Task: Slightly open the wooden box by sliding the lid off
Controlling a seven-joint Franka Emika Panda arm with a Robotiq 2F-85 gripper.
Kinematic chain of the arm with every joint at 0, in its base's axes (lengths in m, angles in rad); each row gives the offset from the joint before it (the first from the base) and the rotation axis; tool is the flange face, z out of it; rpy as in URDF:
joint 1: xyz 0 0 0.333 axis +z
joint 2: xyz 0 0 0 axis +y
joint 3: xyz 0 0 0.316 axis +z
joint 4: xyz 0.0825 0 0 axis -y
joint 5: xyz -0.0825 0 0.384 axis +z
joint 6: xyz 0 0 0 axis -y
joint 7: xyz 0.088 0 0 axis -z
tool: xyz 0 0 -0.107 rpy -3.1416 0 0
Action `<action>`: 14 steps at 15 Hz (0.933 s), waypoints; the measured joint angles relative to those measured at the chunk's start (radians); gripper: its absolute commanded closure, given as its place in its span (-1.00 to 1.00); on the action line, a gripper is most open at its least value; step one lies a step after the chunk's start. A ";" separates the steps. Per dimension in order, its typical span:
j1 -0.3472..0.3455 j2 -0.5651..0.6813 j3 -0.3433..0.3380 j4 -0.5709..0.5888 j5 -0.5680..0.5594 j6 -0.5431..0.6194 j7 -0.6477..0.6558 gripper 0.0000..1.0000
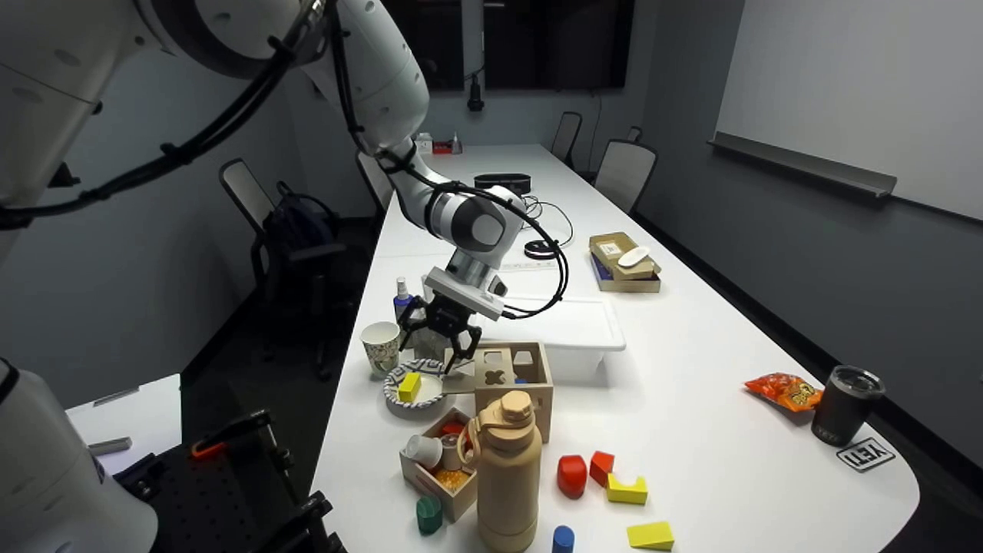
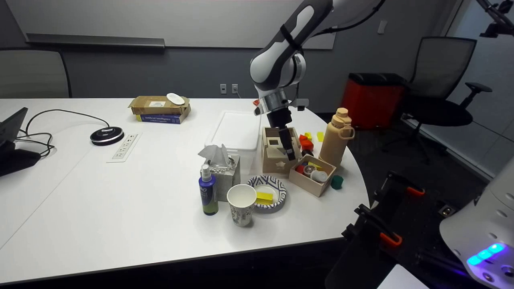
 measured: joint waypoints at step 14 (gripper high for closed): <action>0.011 -0.343 -0.109 -0.077 -0.021 -0.146 0.262 -1.00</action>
